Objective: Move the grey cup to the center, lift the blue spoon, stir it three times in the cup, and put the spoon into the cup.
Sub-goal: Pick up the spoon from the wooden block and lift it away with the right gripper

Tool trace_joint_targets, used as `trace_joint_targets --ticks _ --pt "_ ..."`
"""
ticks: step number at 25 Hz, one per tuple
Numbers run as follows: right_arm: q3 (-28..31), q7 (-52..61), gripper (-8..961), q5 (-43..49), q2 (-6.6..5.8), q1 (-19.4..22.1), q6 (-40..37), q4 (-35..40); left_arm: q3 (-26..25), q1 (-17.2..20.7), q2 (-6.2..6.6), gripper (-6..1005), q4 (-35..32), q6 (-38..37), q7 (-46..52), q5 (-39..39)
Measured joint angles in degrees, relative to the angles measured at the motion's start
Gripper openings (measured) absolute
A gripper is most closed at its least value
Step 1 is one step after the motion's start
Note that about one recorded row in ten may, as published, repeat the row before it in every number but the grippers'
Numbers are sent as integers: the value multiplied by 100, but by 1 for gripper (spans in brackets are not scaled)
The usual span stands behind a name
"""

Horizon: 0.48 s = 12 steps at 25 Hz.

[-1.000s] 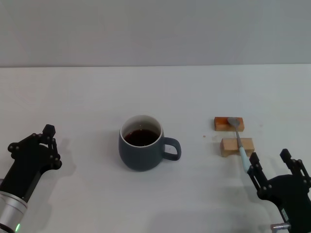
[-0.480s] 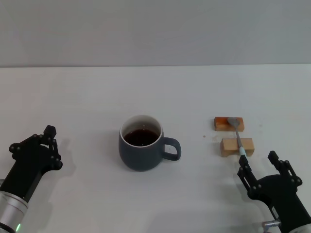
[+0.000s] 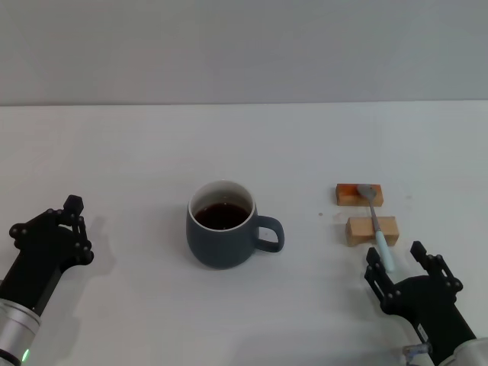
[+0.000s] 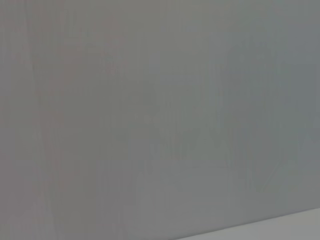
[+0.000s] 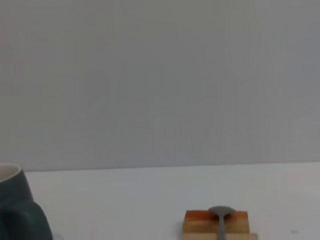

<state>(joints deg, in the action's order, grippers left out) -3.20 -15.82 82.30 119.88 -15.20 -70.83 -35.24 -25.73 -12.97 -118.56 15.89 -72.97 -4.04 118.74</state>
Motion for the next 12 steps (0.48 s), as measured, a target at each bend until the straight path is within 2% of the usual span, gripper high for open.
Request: trace_joint_targets --ticks 12 --pt "13 0 683 21 0 -69 88 -36 -45 -4 0 -2 2 -27 0 0"
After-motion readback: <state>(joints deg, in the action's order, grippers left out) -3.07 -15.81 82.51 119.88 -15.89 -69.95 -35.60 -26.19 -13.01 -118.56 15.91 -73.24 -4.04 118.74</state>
